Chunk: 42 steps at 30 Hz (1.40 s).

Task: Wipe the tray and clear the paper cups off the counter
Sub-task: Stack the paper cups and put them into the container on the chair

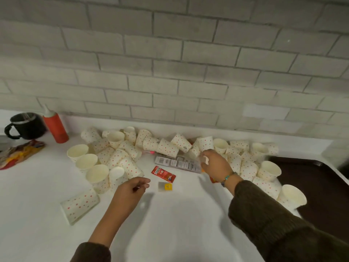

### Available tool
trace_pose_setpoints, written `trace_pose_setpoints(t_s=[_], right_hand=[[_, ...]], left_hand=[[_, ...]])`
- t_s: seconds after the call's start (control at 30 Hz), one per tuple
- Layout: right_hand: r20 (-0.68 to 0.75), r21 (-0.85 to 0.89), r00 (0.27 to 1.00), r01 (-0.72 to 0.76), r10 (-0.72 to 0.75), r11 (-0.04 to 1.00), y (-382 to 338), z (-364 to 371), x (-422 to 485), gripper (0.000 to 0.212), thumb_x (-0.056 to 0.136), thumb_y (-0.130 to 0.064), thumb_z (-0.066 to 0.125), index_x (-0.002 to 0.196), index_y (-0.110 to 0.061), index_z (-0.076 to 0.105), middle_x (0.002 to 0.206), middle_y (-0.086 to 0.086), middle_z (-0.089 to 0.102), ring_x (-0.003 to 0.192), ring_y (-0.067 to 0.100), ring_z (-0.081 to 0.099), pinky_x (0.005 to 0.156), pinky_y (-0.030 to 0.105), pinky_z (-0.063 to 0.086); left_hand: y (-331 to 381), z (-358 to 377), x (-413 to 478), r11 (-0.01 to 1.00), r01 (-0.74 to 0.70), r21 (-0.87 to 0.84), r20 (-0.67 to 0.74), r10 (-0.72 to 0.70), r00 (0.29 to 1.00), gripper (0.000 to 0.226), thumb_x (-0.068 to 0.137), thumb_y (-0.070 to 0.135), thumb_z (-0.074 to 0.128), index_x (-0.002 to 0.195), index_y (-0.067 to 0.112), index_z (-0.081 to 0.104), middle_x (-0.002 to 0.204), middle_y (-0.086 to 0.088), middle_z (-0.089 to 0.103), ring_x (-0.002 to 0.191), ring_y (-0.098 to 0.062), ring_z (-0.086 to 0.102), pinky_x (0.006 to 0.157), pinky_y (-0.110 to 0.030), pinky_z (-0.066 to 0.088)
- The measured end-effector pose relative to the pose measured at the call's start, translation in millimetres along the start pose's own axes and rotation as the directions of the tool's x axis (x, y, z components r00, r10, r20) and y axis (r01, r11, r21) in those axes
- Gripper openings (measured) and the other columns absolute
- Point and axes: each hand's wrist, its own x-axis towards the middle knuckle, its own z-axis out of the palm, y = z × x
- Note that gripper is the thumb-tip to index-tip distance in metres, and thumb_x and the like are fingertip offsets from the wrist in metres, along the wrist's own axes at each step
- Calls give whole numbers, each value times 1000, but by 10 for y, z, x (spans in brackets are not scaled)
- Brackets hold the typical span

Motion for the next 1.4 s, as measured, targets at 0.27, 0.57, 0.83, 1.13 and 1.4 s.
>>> trace_pose_setpoints(t_s=[0.27,0.57,0.83,1.13,1.4], right_hand=[[-110,-81,965,-246,237,966,243,-96,949,36,98,-23,38,133,-22,43,133,17,42,110,39,52,92,42,45],[197,-72,898,-388,394,919,394,-121,1359,55,98,-47,29,90,-2,61,93,15,65,96,30,61,77,32,43],[241,-182,868,-399,435,899,541,-23,1271,29,91,-26,53,107,-2,56,103,12,56,103,26,57,86,33,45],[308,-166,924,-181,226,969,595,23,1146,47,88,-40,56,123,-9,55,125,8,57,114,23,53,93,30,44],[488,-335,856,2,171,942,669,177,1004,70,74,-32,76,133,-9,46,133,9,48,120,26,48,95,29,42]], left_hand=[[-23,-42,237,1000,27,13,-71,-26,997,23,88,12,59,91,33,66,89,14,70,86,-4,65,75,-13,42],[-21,129,595,998,49,30,-60,-48,997,25,89,10,58,91,33,66,87,12,72,83,-2,65,71,-8,43],[116,350,1071,987,-45,155,28,42,999,19,88,13,60,95,27,69,86,11,68,77,3,60,64,-2,39],[264,516,1624,945,-123,304,98,98,990,24,89,12,54,107,21,68,111,3,67,76,0,58,70,-12,44],[422,857,2137,836,-72,543,62,45,997,46,86,26,58,131,23,47,140,-5,43,127,-27,39,103,-40,36]])
